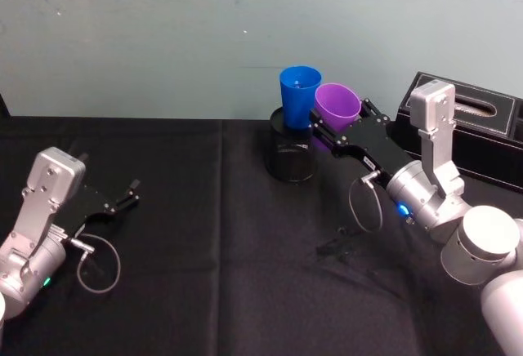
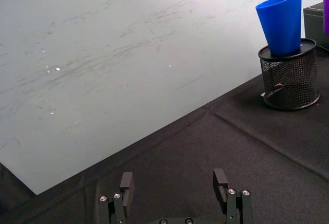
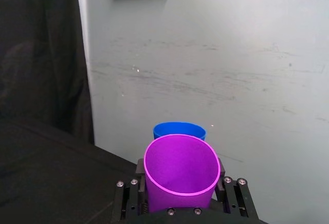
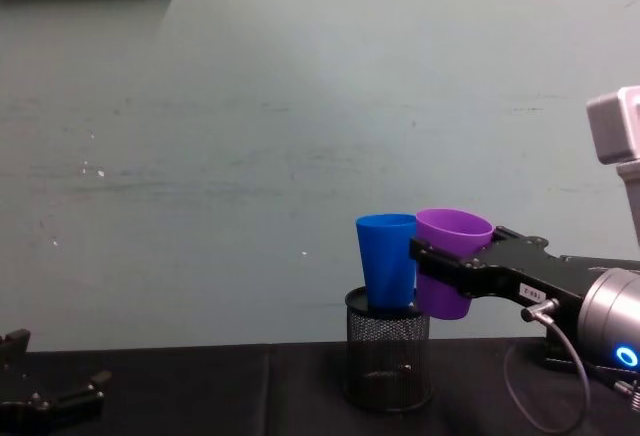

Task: Pick up one cup with a gripper and tap it against the other cup.

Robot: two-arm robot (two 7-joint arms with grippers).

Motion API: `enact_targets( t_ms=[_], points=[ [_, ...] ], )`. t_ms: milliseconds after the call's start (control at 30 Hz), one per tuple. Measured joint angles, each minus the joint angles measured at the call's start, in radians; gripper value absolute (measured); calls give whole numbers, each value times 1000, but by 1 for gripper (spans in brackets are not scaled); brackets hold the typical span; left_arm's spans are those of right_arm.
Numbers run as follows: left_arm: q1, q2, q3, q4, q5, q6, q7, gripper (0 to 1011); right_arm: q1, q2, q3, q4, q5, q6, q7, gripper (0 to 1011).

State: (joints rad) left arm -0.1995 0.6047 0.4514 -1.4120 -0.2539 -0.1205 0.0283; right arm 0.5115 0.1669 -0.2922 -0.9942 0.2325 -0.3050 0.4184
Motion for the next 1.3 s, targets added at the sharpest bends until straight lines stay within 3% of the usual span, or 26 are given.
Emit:
enact_targets(
  t_ms=[867, 1300],
  points=[
    [0, 0, 0, 0, 0, 0, 0, 1011, 55, -18, -1, 79, -10, -33, 28, 739],
    [0, 0, 0, 0, 0, 0, 0, 1011, 101, -33, 3, 158, -1, -77, 56, 739]
  ],
)
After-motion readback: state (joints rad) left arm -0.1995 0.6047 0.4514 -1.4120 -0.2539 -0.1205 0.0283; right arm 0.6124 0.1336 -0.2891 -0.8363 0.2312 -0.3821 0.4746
